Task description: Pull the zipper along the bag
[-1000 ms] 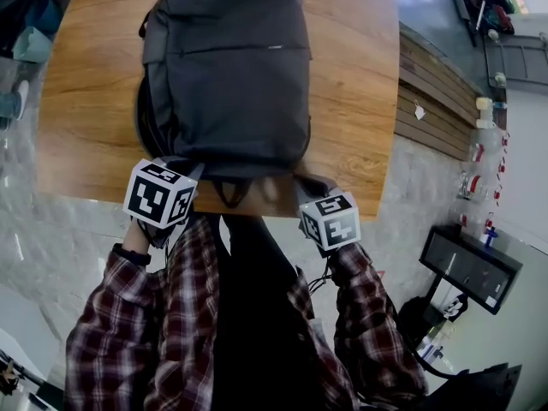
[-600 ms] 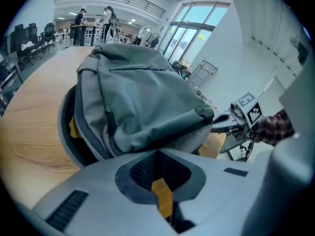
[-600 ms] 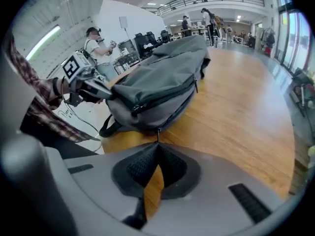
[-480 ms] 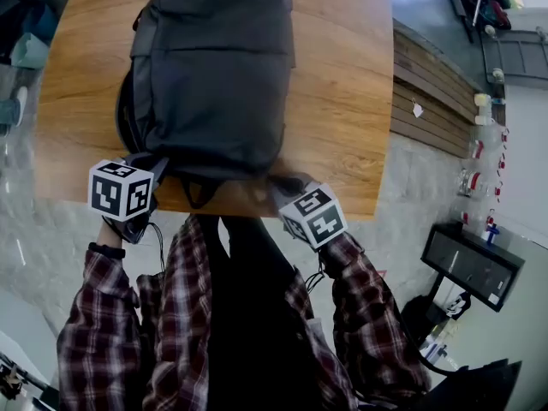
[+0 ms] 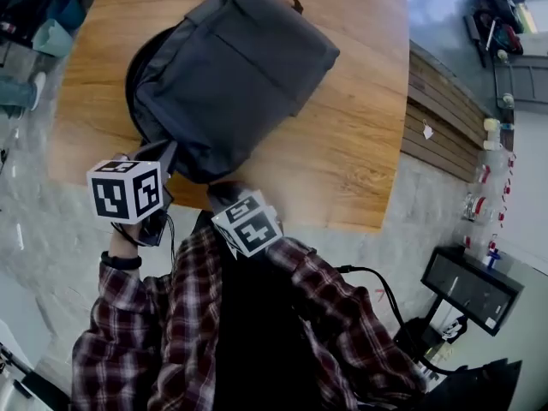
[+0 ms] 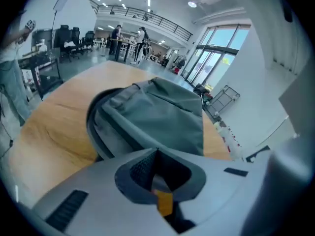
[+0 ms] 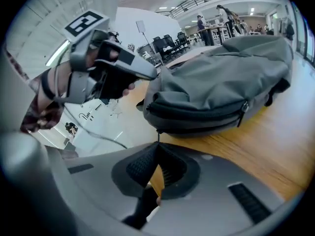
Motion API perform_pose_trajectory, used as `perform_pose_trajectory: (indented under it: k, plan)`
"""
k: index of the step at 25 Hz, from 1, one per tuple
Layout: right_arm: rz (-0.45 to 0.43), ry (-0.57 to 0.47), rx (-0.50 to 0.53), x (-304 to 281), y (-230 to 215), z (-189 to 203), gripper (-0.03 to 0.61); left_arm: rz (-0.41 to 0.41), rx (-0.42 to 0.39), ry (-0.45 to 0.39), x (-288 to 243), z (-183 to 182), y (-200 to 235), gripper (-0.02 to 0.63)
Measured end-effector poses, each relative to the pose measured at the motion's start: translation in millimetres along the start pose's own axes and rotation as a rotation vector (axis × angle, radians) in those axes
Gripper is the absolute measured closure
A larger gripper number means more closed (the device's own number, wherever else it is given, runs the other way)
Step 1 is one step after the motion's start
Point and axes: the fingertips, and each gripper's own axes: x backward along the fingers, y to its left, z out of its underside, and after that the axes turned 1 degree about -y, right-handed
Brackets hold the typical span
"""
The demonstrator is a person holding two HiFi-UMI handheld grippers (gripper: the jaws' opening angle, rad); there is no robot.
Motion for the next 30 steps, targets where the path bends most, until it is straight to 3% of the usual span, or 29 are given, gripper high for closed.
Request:
perform_pose_trajectory:
  k: [3,5,7,10,20,24,30]
  plan:
    - [-0.008,-0.007,-0.003,-11.0,11.0,-8.0,0.571,0.039,0.038,0.06,-3.6,41.4,-14.6,0.601]
    - [0.009,0.003,0.004,-15.0,10.6,-8.0,0.571,-0.003,0.034,0.078,-11.6,60.4,-4.7,0.601]
    - [0.037,0.017,0.015,-17.5,7.6,-5.8,0.571,-0.061,-0.037,0.111,-22.0,72.9,8.9,0.603]
    - [0.089,0.047,0.062,-18.6,4.4,-2.8,0.571,-0.096,-0.137,0.164,-32.1,78.1,13.0,0.603]
    - [0.251,0.11,0.247,14.1,-63.9,-1.7,0.569,-0.034,-0.115,0.213,-34.6,81.0,14.9,0.603]
    - [0.308,0.114,0.228,33.7,-107.2,-6.8,0.563,-0.024,-0.121,0.212,-31.6,81.9,16.0,0.603]
    - [0.367,0.073,0.114,57.3,-164.4,-22.4,0.56,-0.014,-0.115,0.212,-31.4,80.8,18.3,0.603]
